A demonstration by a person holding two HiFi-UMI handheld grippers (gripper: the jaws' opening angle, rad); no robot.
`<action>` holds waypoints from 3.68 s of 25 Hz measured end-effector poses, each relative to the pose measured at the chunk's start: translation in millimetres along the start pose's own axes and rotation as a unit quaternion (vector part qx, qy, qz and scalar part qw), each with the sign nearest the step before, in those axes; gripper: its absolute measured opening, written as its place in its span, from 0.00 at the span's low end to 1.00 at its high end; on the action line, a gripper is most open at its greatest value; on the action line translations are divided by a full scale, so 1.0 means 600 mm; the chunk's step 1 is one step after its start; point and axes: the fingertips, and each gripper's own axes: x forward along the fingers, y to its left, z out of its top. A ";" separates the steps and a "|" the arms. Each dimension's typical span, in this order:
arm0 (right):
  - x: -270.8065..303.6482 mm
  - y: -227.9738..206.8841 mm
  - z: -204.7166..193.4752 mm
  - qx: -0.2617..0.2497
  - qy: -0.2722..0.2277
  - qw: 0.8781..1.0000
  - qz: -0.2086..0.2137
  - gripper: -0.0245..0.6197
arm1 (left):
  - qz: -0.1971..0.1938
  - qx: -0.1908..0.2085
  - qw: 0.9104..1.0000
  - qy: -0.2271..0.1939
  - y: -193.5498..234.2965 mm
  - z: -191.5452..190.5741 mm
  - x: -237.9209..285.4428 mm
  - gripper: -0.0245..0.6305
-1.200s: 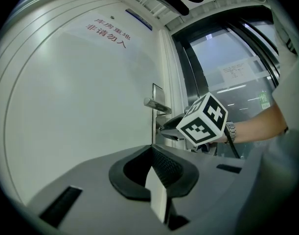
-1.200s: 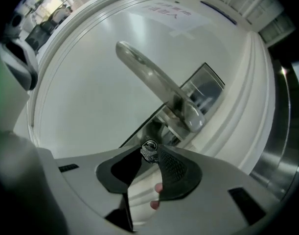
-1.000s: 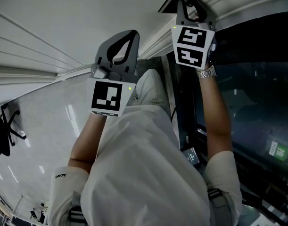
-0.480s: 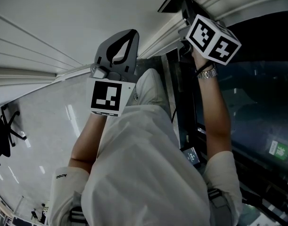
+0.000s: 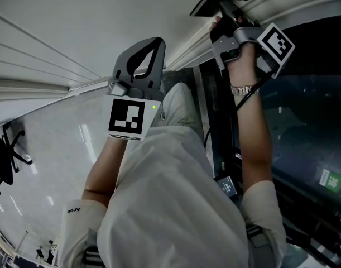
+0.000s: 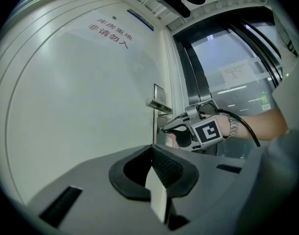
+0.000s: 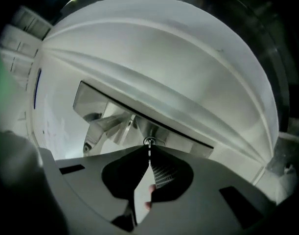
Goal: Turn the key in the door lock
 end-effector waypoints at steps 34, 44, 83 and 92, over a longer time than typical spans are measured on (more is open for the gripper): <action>0.008 0.010 -0.037 -0.905 0.030 0.364 -0.218 0.16 | -0.008 0.001 1.000 0.001 -0.004 -0.009 0.005 0.05; 0.004 0.020 -0.019 -0.796 0.003 0.565 -0.217 0.06 | 0.001 -0.002 1.000 0.004 0.005 -0.006 0.002 0.05; -0.027 0.014 -0.023 -0.569 0.026 0.816 -0.101 0.28 | -0.017 0.002 1.000 0.003 -0.024 -0.012 0.005 0.05; -0.021 0.018 -0.035 -0.852 0.041 0.487 -0.189 0.28 | -0.021 0.000 1.000 0.000 -0.033 -0.008 0.003 0.05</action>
